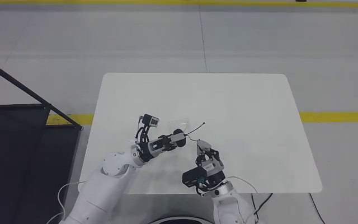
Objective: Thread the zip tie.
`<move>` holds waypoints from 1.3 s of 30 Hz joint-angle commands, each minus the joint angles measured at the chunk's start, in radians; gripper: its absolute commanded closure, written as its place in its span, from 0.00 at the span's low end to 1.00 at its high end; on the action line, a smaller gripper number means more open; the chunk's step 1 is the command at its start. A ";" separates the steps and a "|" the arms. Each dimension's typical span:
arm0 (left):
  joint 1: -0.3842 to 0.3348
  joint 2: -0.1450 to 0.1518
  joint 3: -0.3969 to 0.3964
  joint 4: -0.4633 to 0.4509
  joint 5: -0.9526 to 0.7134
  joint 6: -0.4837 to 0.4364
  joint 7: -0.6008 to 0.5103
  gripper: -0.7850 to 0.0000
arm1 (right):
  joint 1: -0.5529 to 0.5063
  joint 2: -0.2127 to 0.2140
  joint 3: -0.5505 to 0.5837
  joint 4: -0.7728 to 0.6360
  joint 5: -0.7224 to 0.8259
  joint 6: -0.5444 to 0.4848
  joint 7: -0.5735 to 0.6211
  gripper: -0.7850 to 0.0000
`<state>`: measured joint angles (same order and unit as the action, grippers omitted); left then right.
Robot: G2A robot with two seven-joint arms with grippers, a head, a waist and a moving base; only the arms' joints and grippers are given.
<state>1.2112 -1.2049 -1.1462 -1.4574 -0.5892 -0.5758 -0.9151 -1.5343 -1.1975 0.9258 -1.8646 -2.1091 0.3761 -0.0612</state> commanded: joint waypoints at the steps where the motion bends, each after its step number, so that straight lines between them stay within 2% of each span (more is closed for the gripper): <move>1: 0.002 0.000 0.001 0.001 0.001 -0.002 -0.001 1.00 | -0.003 -0.003 0.006 -0.009 0.010 0.018 0.004 1.00; 11: 0.004 0.001 0.007 0.012 0.010 0.001 -0.044 1.00 | -0.022 -0.017 0.057 -0.103 0.089 0.095 -0.005 1.00; 26: 0.004 0.004 0.010 0.022 0.022 0.012 -0.081 1.00 | -0.042 -0.033 0.115 -0.174 0.244 0.090 -0.073 1.00; 39: -0.002 0.003 0.014 0.039 0.011 0.013 -0.094 1.00 | -0.056 -0.046 0.138 -0.170 0.297 0.065 -0.112 1.00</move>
<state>1.2101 -1.2013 -1.1319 -1.4194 -0.5775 -0.5629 -1.0093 -1.5900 -1.2435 1.0631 -2.0363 -1.8102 0.4489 -0.1754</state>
